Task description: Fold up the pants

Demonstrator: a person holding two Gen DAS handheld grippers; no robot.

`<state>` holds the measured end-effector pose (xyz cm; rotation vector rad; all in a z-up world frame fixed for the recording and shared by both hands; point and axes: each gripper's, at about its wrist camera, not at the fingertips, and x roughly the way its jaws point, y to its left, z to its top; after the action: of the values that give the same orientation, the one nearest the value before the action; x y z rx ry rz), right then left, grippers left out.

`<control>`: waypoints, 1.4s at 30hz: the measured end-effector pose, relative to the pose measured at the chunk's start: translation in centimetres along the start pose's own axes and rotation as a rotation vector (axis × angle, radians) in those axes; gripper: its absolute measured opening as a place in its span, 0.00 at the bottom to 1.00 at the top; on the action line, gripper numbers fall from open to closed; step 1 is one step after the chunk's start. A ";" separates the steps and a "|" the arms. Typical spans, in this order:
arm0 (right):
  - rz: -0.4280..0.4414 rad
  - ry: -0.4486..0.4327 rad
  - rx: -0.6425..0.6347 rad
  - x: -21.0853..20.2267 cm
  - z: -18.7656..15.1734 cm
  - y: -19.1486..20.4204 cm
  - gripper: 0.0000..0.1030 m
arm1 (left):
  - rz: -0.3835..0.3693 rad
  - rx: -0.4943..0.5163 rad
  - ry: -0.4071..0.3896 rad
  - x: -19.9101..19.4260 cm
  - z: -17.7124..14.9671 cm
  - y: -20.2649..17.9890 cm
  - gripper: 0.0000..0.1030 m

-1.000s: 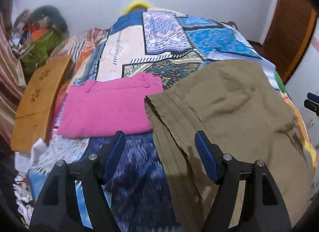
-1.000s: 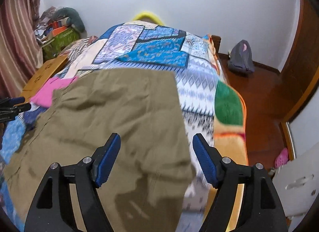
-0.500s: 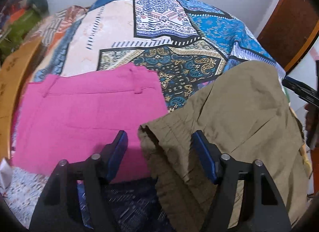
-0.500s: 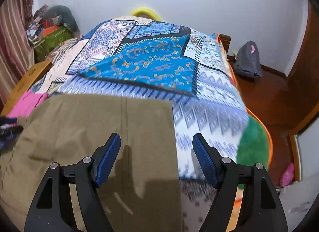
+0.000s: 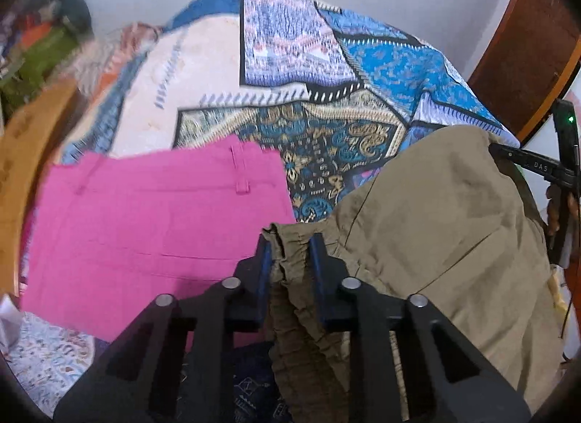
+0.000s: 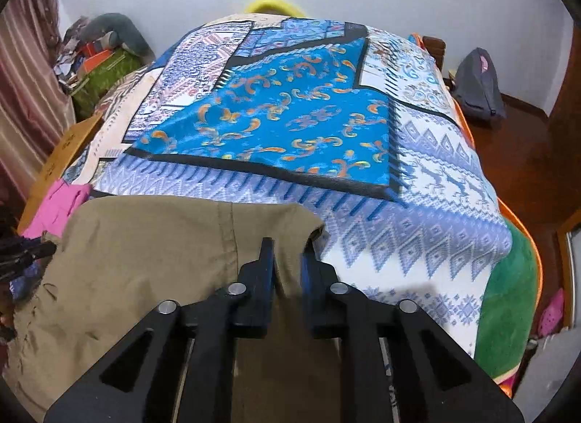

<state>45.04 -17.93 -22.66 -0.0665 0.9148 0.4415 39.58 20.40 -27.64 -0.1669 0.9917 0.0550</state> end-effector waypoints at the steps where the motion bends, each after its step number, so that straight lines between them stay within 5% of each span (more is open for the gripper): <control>1: -0.017 -0.013 -0.011 -0.3 0.1 0.4 0.11 | 0.011 0.006 -0.011 -0.5 0.0 -0.2 0.14; 12: -0.016 -0.233 0.018 -10.9 2.5 1.1 0.10 | 0.068 0.096 -0.177 -10.9 2.2 -3.4 0.10; 22: 0.033 -0.360 0.000 -23.6 -2.8 3.8 0.10 | 0.065 0.187 -0.258 -20.5 -2.2 -7.4 0.10; 33: 0.020 -0.346 -0.005 -28.0 -11.3 5.7 0.10 | 0.084 0.263 -0.252 -25.4 -9.9 -9.8 0.09; 42: 0.005 -0.243 -0.015 -27.3 -18.4 5.9 0.11 | 0.083 0.258 -0.158 -25.0 -16.8 -8.9 0.09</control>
<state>14.47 -26.32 -11.97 -0.0234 0.6731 0.4500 13.06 9.58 -14.74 0.1140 0.8394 0.0149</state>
